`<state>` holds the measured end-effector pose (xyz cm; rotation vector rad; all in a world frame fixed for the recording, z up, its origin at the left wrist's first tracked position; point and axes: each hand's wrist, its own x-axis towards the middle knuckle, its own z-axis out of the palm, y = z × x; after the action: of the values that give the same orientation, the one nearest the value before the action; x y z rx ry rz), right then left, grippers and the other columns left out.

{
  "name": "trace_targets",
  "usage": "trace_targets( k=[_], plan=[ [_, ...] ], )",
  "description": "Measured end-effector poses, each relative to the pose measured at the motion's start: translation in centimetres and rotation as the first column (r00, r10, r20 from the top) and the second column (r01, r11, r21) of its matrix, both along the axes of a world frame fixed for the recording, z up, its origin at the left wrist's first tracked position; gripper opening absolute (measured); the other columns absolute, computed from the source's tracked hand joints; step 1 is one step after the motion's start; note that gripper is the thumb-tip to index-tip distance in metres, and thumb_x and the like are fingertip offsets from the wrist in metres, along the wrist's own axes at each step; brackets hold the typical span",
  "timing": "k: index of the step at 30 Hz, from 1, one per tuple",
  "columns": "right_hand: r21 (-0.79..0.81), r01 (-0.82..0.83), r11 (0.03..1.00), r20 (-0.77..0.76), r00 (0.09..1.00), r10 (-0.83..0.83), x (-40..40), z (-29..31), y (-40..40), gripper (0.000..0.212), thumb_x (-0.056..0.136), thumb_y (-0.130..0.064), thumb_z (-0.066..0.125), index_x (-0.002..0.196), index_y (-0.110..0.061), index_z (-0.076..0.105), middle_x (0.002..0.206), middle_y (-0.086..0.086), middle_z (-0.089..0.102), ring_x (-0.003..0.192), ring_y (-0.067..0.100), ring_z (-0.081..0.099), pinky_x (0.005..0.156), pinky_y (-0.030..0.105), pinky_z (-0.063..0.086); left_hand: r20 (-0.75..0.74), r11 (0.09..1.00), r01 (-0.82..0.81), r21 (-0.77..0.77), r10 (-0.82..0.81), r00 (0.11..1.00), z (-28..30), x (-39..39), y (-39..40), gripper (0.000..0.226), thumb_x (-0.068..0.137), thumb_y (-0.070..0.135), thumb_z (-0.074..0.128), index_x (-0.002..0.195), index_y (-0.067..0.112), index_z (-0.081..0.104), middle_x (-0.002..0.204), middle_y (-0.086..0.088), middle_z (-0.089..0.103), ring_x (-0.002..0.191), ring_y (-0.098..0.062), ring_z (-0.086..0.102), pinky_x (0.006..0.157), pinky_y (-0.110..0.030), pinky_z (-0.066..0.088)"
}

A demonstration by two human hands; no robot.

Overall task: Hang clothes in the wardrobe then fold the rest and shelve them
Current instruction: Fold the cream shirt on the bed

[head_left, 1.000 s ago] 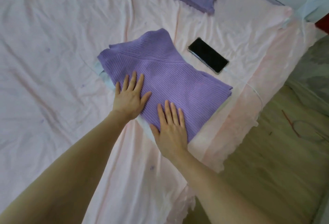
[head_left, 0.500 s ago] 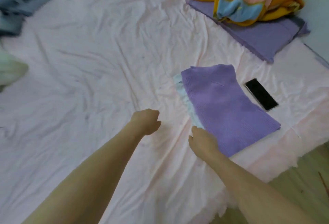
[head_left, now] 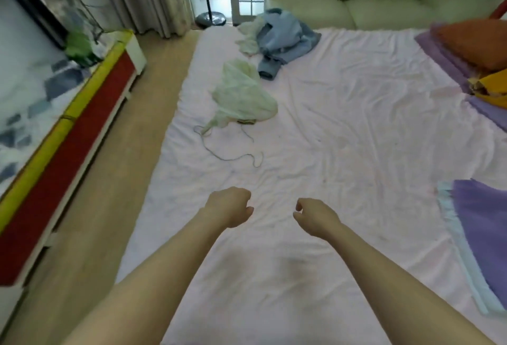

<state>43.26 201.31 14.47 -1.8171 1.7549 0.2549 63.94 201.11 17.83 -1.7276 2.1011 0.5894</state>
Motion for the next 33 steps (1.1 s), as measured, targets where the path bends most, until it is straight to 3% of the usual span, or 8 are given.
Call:
trace_targets(
  k=[5, 11, 15, 19, 22, 28, 33],
  plan=[
    [-0.078, -0.199, 0.977, 0.012, 0.980, 0.200, 12.4, 4.5, -0.1, 0.029, 0.096, -0.029, 0.043, 0.114, -0.012, 0.057, 0.117, 0.008, 0.061, 0.102, 0.027, 0.058, 0.079, 0.033, 0.046, 0.022, 0.979, -0.196, -0.052, 0.198, 0.980, 5.7, 12.8, 2.7, 0.040, 0.100, 0.038, 0.040, 0.133, 0.016, 0.049, 0.134, -0.004, 0.054, 0.120, -0.025, 0.051, 0.093, -0.033, 0.042],
    [-0.097, -0.422, 0.901, 0.013, 0.905, 0.426, 22.0, 5.8, -1.3, 0.027, 0.095, -0.026, 0.045, 0.112, -0.010, 0.060, 0.118, 0.011, 0.060, 0.104, 0.030, 0.056, 0.075, 0.031, 0.042, -0.002, 0.905, -0.405, -0.129, 0.408, 0.913, 10.0, 22.2, 6.6, 0.033, 0.098, 0.034, 0.044, 0.116, 0.011, 0.060, 0.118, -0.008, 0.062, 0.105, -0.028, 0.057, 0.075, -0.030, 0.044],
    [-0.083, -0.554, 0.828, -0.004, 0.831, 0.556, 28.4, 5.5, -1.0, 0.027, 0.096, -0.025, 0.045, 0.113, -0.009, 0.059, 0.117, 0.010, 0.059, 0.106, 0.029, 0.056, 0.073, 0.029, 0.041, 0.076, 0.837, -0.529, -0.140, 0.541, 0.837, 10.7, 27.7, 10.6, 0.035, 0.097, 0.034, 0.045, 0.123, 0.014, 0.059, 0.119, -0.006, 0.062, 0.105, -0.025, 0.059, 0.080, -0.033, 0.050],
    [-0.071, -0.631, 0.773, -0.021, 0.775, 0.631, 33.0, 5.1, -1.0, 0.028, 0.094, -0.025, 0.046, 0.112, -0.009, 0.060, 0.118, 0.010, 0.060, 0.107, 0.029, 0.056, 0.081, 0.032, 0.046, 0.132, 0.800, -0.590, -0.109, 0.600, 0.789, 10.6, 32.1, 11.7, 0.037, 0.098, 0.033, 0.044, 0.128, 0.015, 0.056, 0.126, -0.005, 0.059, 0.110, -0.024, 0.058, 0.080, -0.032, 0.046],
    [-0.073, -0.650, 0.756, -0.033, 0.759, 0.650, 36.6, 5.1, -2.3, 0.028, 0.095, -0.026, 0.046, 0.112, -0.009, 0.060, 0.118, 0.008, 0.060, 0.107, 0.027, 0.056, 0.078, 0.031, 0.044, 0.112, 0.773, -0.625, -0.105, 0.634, 0.765, 10.9, 35.5, 11.0, 0.037, 0.097, 0.035, 0.044, 0.126, 0.017, 0.057, 0.123, -0.004, 0.060, 0.107, -0.024, 0.058, 0.082, -0.034, 0.049],
    [-0.050, -0.661, 0.749, -0.059, 0.750, 0.659, 45.8, 5.5, -4.2, 0.032, 0.097, -0.025, 0.045, 0.124, -0.009, 0.055, 0.124, 0.007, 0.057, 0.114, 0.027, 0.054, 0.087, 0.033, 0.046, 0.072, 0.775, -0.628, -0.064, 0.632, 0.772, 9.4, 43.8, 9.0, 0.034, 0.096, 0.035, 0.047, 0.123, 0.017, 0.059, 0.115, -0.002, 0.062, 0.100, -0.021, 0.059, 0.082, -0.036, 0.052],
    [-0.051, -0.617, 0.786, -0.042, 0.787, 0.615, 56.8, 3.4, -7.5, 0.026, 0.092, -0.025, 0.044, 0.102, -0.006, 0.060, 0.108, 0.011, 0.063, 0.099, 0.030, 0.061, 0.081, 0.037, 0.052, 0.032, 0.835, -0.550, -0.037, 0.551, 0.834, 6.0, 53.9, 6.3, 0.036, 0.097, 0.036, 0.046, 0.125, 0.016, 0.058, 0.119, -0.004, 0.061, 0.104, -0.022, 0.059, 0.084, -0.036, 0.053]
  ],
)
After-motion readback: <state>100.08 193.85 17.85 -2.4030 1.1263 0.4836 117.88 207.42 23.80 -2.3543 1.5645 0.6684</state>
